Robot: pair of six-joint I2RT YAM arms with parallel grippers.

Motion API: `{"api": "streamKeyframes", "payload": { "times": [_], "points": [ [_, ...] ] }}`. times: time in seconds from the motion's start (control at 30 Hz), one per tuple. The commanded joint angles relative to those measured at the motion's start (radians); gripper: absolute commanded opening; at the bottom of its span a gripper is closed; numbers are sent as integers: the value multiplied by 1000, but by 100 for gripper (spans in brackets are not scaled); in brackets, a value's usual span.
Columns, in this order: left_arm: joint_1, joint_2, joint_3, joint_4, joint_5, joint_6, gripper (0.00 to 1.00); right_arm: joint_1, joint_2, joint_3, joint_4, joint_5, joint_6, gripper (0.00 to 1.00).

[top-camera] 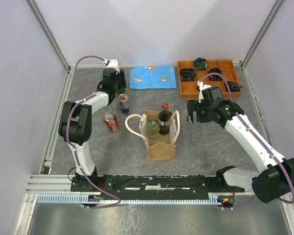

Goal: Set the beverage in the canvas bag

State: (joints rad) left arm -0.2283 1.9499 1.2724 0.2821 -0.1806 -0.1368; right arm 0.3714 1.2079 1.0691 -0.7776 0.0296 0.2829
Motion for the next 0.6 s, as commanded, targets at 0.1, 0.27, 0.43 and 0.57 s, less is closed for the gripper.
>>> {"api": "streamKeyframes", "payload": {
  "times": [0.1,0.27,0.43,0.57],
  "points": [
    [5,-188,135,84,57,30,3,2,-10,10,54,-23,1,94],
    [6,-235,151,60,81,29,3,3,-18,0,57,-31,5,94],
    [3,-289,200,4,176,8,3,3,-32,-15,64,-33,9,94],
    [-5,-343,226,-43,260,-12,3,3,-37,-16,68,-35,16,94]
  ]
}}
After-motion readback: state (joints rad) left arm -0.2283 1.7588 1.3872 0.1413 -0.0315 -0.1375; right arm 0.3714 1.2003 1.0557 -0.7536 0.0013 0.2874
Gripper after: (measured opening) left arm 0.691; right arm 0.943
